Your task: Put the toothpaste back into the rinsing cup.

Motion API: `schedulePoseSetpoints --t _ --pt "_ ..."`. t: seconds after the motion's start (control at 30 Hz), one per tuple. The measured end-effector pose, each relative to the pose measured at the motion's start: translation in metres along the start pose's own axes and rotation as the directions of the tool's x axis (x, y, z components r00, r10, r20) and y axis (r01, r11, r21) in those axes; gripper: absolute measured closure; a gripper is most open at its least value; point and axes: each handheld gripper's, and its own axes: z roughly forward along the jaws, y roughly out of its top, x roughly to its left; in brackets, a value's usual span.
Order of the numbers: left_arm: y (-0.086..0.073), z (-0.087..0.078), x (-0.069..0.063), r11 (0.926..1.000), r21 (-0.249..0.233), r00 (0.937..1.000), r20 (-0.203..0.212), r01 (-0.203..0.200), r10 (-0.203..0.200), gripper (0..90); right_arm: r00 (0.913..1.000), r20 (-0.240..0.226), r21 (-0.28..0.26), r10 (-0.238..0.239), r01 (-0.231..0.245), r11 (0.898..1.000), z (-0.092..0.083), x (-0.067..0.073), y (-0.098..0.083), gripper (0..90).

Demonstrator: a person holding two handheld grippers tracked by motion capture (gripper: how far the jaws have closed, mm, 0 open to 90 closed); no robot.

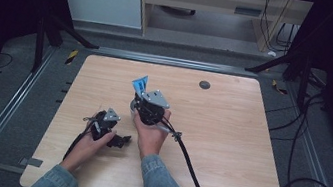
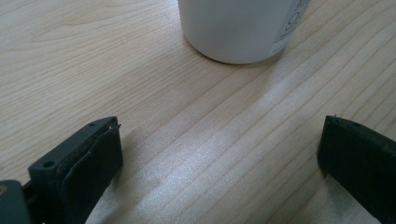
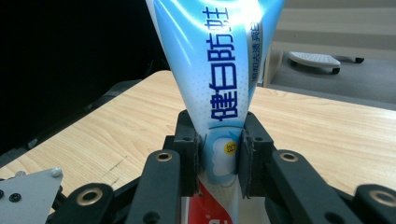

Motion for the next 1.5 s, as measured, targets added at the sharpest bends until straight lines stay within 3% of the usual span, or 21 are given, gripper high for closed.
schedulePoseSetpoints --t 0.73,1.07,1.5 --pt "0.0 0.0 0.0 1.0 -0.001 1.0 0.001 0.0 0.0 0.0 0.9995 -0.005 0.022 0.031 -0.031 0.999 0.003 -0.008 0.0 71.0" --pt "0.0 0.0 0.0 1.0 0.001 1.0 0.002 0.001 -0.001 0.0 0.9997 0.005 0.044 0.022 -0.022 0.999 0.006 -0.02 0.001 68.2" --pt "0.0 0.0 0.0 1.0 0.002 1.0 0.002 0.0 0.0 0.0 1.0 0.005 0.048 0.007 -0.007 0.999 0.007 -0.022 0.001 64.4"
